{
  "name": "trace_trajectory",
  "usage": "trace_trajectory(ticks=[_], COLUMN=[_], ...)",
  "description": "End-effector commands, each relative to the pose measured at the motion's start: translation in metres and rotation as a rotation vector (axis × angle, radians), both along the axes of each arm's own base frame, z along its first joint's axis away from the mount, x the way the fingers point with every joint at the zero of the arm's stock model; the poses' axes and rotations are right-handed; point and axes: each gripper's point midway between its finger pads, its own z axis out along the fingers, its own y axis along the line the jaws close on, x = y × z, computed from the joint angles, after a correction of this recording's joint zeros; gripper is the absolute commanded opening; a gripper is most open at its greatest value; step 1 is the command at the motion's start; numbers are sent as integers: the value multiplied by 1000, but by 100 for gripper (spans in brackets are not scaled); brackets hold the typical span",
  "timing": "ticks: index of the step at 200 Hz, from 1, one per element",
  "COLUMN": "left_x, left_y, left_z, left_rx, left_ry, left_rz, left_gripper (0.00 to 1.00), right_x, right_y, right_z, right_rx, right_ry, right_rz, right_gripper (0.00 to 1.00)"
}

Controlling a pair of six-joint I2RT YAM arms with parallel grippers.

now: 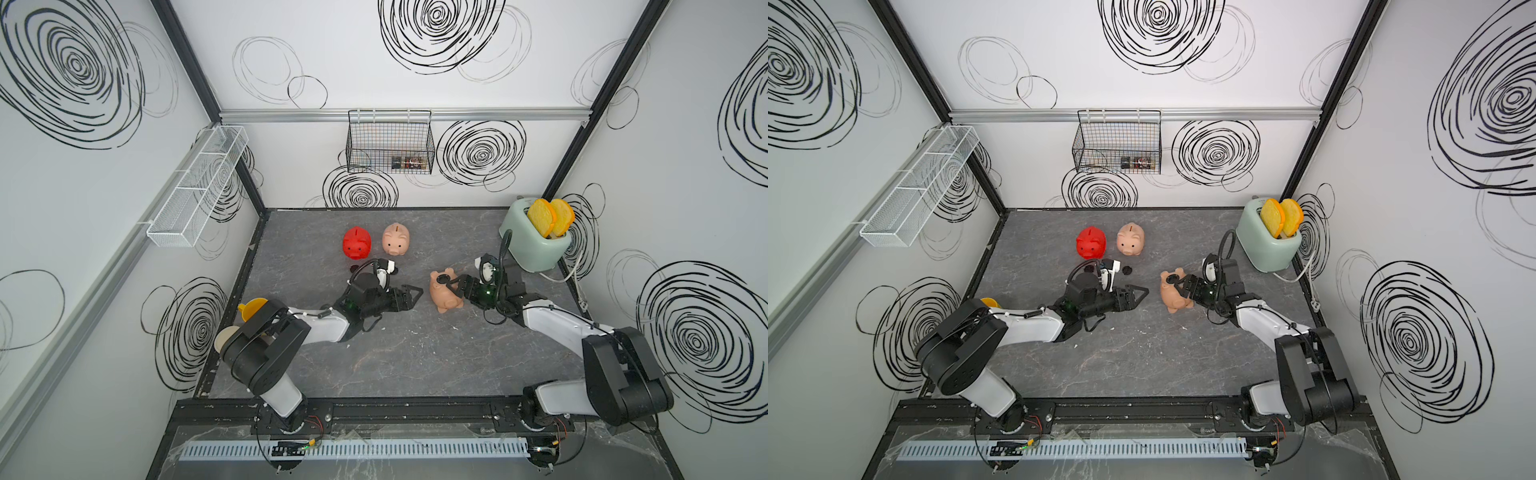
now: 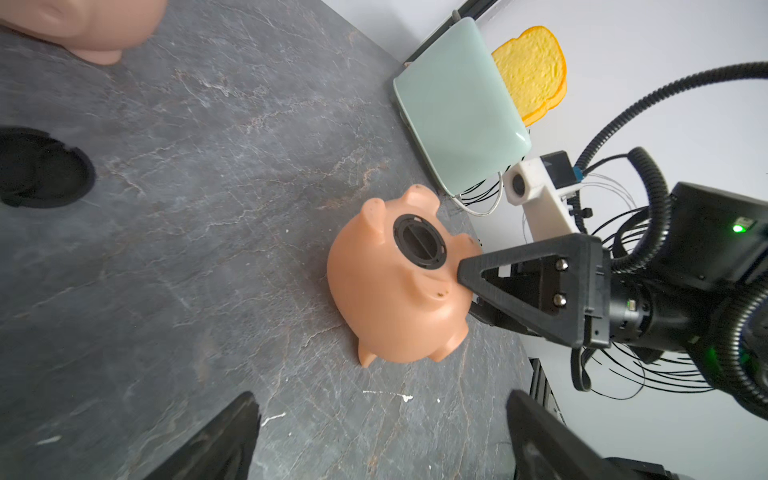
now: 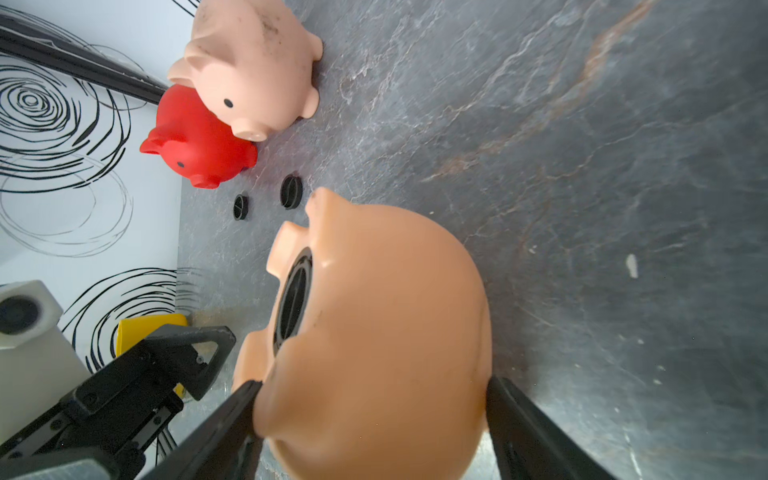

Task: Open piggy banks
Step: Move the piggy bank to the center of the board.

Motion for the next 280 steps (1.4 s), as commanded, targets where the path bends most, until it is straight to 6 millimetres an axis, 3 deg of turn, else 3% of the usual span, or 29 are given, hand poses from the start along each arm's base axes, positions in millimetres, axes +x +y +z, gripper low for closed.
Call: trace_trajectory(ticks=[1,52,93,153,187,216,249,280], left_x=[-1,-15,-35,-57,-61,-65,-69,-74], left_y=[8,26,52,88,89,81,73,62], left_z=[19,20,15,-2,1,14,13,11], left_rx=[-43,-45,-58,-11,-33,-80,-106,-137], left_ry=[-49,-36,0,26,23,-7,4,15], left_rz=[6,29,86,161,153,137,132,103], left_gripper=[96,96,96,96,96,96,96,96], right_x=[-15,-40,-64,-87,-91,-84,-72,-65], right_y=[9,52,85,114,117,107,89,90], right_z=[-6,-4,-2,23,35,41,35,26], right_rx=[-8,28,59,175,214,158,95,26], right_ry=[21,29,53,23,-16,-62,-67,-28], right_rz=[24,66,26,37,64,49,21,86], right_gripper=[85,83,85,85,86,91,91,87])
